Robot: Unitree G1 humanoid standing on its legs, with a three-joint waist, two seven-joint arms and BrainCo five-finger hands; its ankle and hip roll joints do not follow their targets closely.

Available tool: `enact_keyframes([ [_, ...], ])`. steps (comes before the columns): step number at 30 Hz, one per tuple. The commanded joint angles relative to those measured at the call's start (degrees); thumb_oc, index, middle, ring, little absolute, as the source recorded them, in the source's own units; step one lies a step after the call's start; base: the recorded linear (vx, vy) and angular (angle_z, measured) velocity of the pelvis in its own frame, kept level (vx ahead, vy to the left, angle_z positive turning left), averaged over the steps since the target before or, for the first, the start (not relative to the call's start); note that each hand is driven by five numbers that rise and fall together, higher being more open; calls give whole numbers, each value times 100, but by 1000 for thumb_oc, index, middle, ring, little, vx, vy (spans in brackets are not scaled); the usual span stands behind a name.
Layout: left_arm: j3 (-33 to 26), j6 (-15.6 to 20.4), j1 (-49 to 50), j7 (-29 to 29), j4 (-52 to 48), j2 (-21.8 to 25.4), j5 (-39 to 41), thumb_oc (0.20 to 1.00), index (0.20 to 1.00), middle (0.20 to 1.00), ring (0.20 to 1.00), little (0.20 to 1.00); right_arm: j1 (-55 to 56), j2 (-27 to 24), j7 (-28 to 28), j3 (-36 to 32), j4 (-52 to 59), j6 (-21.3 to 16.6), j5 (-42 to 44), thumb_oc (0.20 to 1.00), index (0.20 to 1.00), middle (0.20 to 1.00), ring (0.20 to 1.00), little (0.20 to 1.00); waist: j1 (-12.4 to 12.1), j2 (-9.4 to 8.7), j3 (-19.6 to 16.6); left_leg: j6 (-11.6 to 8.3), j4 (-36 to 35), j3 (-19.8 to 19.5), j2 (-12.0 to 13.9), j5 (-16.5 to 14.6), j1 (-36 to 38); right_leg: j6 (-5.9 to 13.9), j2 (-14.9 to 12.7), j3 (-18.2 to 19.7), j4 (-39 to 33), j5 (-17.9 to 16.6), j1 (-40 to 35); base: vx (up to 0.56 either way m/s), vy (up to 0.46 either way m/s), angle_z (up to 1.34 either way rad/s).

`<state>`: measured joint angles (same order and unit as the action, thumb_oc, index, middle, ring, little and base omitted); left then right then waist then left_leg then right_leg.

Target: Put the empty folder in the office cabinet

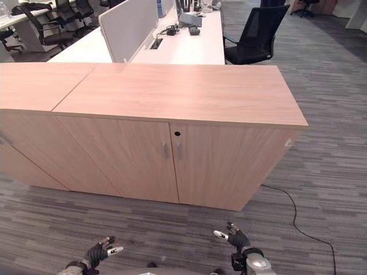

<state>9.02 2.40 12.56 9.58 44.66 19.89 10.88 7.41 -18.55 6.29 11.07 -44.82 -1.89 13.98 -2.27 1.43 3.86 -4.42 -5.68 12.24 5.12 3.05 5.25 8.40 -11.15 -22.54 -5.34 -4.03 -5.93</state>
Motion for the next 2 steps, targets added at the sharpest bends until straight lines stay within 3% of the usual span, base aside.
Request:
enact_keyframes([
  [1, -23, 224, -445, -134, 166, 49, 49, 1000, 1000, 1000, 1000, 1000, -459, 22, 26, 185, 2, -128, -203, 1000, 1000, 1000, 1000, 1000, -31, -139, 130, -116, 91, -84, 96, -204, 3, 322, -340, -164, 154, 217, -343, 0, 0, 0],
  [2, 13, 241, -550, -187, 401, 4, 20, 1000, 1000, 1000, 1000, 1000, -497, 46, 18, 234, -103, -130, -198, 1000, 1000, 1000, 1000, 1000, -2, -147, 131, -117, 94, -66, 97, -207, 21, 319, -332, -138, 159, 220, -340, 0, 0, 0],
])
